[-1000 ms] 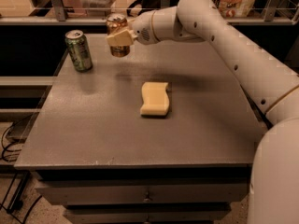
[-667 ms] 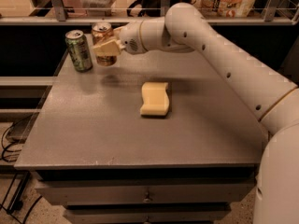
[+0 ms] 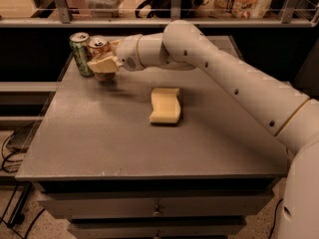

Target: Move orange can near green can

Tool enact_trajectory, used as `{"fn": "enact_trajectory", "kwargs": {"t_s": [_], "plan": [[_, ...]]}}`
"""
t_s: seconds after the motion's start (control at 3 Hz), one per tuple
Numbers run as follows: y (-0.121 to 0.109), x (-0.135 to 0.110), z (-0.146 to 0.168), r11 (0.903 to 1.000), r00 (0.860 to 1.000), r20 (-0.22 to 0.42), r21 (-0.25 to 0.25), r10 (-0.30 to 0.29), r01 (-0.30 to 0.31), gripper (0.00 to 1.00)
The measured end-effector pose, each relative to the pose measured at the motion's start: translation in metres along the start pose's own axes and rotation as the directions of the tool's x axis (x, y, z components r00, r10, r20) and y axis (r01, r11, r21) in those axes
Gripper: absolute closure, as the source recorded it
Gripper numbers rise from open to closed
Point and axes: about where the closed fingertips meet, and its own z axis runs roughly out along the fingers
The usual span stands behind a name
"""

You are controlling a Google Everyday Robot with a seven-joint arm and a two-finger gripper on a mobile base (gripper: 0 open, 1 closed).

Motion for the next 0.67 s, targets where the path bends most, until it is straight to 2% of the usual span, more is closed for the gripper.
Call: {"fn": "enact_trajectory", "kwargs": {"t_s": [0.67], "plan": [[-0.014,0.014,-0.006,0.9960,0.998,-0.050,0.077,-0.041,0.045,0.12]]}}
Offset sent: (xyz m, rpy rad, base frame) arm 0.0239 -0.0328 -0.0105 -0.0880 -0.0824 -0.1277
